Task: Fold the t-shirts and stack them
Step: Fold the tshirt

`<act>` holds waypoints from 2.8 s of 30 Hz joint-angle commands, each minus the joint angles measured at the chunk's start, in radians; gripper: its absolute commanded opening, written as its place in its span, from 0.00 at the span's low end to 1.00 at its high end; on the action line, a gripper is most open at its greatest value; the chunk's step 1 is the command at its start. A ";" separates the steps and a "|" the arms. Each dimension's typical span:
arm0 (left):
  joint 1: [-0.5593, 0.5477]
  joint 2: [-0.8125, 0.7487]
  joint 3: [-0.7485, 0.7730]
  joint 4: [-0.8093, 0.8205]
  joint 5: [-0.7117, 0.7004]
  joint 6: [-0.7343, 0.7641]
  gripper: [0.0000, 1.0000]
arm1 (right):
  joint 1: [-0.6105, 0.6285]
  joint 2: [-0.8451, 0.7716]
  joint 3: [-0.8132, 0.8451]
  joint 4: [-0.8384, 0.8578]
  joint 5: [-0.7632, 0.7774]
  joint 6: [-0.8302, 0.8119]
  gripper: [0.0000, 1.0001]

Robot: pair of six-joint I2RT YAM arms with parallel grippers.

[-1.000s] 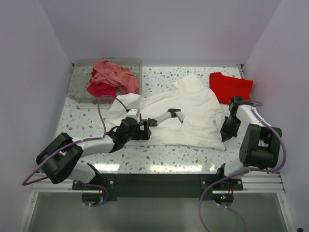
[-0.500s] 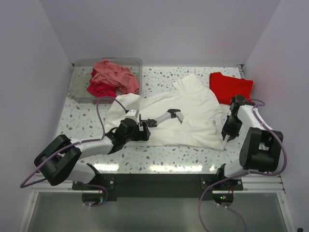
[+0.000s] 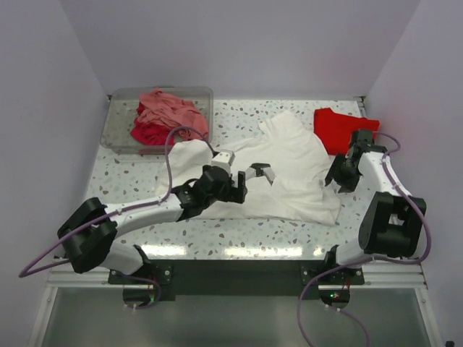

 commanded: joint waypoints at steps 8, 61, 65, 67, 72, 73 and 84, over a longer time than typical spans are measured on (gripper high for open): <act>-0.249 0.295 0.279 0.095 0.049 0.043 1.00 | 0.000 0.191 -0.006 0.235 -0.176 -0.037 0.45; -0.364 0.485 0.190 0.174 0.075 -0.061 1.00 | 0.001 0.208 0.007 0.258 -0.285 0.021 0.31; -0.366 0.487 0.189 0.172 0.075 -0.062 1.00 | 0.001 0.159 -0.018 0.250 -0.282 0.026 0.39; -0.367 0.487 0.189 0.172 0.073 -0.064 1.00 | 0.000 0.134 -0.016 0.241 -0.282 0.028 0.40; -0.367 0.487 0.189 0.171 0.072 -0.064 1.00 | 0.001 0.088 -0.003 0.214 -0.263 0.032 0.43; -0.369 0.487 0.190 0.169 0.072 -0.064 1.00 | 0.000 0.079 -0.004 0.207 -0.260 0.029 0.43; -0.370 0.473 0.181 0.164 0.061 -0.064 1.00 | 0.000 0.099 -0.052 0.224 -0.251 0.020 0.40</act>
